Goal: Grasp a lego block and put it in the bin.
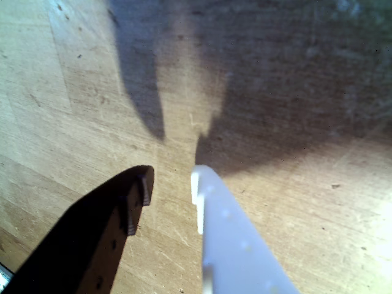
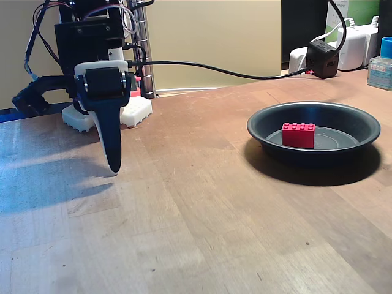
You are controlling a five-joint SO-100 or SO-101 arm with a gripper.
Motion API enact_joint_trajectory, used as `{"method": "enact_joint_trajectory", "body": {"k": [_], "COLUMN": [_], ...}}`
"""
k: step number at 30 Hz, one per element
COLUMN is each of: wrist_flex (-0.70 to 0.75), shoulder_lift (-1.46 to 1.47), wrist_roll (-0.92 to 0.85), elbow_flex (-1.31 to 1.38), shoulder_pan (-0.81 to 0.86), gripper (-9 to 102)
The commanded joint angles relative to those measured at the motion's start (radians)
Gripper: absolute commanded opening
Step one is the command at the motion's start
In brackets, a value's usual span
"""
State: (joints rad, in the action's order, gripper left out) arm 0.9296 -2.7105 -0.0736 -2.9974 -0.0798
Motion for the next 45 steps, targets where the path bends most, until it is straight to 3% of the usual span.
{"method": "enact_joint_trajectory", "body": {"k": [1,9,45], "wrist_flex": [-0.029,-0.133,-0.137], "shoulder_lift": [0.0,0.0,-0.002], "wrist_roll": [0.005,0.015,0.02], "elbow_flex": [-0.048,-0.143,-0.15], "shoulder_pan": [0.003,0.009,0.017], "gripper": [2,2,2]}}
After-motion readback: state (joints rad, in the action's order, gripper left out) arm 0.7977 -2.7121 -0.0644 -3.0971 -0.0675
